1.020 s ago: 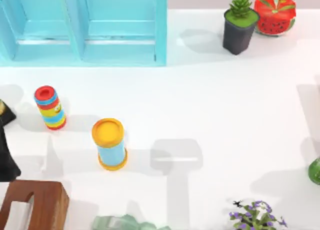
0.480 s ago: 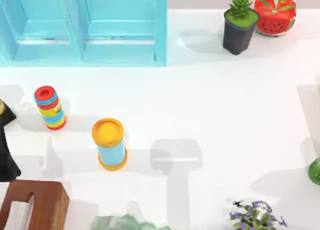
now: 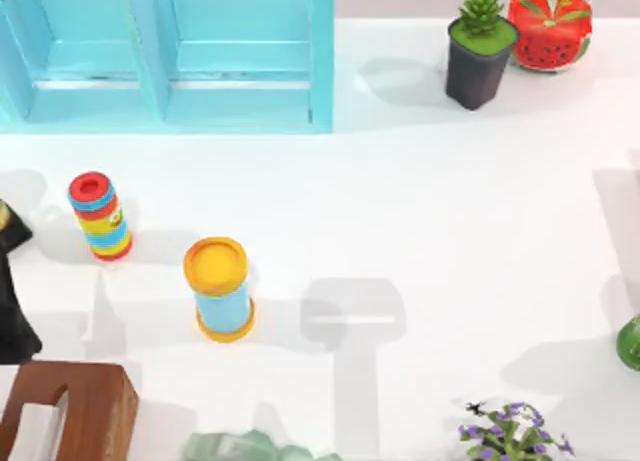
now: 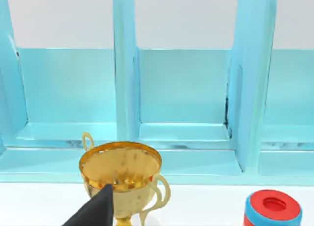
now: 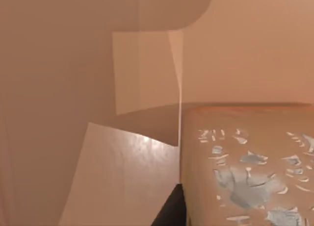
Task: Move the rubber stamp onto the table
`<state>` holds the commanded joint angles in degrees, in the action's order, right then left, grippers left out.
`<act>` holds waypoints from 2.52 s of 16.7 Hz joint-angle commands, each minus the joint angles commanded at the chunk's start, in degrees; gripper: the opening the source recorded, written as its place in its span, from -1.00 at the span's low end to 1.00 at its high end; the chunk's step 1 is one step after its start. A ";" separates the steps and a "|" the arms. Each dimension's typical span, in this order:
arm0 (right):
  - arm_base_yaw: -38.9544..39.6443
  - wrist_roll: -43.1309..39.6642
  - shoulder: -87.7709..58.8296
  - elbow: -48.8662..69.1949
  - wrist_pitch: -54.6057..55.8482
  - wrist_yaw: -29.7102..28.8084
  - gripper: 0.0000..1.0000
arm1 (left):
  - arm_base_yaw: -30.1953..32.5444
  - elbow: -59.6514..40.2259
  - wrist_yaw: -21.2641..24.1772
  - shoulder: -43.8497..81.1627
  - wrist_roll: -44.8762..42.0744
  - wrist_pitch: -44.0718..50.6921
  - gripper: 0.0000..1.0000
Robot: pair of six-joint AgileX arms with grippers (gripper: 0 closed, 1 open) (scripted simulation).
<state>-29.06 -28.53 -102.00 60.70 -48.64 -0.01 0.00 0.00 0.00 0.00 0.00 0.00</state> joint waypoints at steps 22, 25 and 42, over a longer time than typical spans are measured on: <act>26.93 28.45 15.17 19.53 -33.73 -0.69 -1.00 | 0.00 0.00 0.00 0.00 0.00 0.00 1.00; 29.18 29.02 13.86 20.04 -33.79 -0.10 -1.00 | 0.00 0.00 0.00 0.00 0.00 0.00 1.00; 45.85 45.05 1.37 35.80 -19.97 -5.51 -1.00 | 0.00 0.00 0.00 0.00 0.00 0.00 1.00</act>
<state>16.79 16.51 -100.62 96.50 -68.61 -5.51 0.00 0.00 0.00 0.00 0.00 0.00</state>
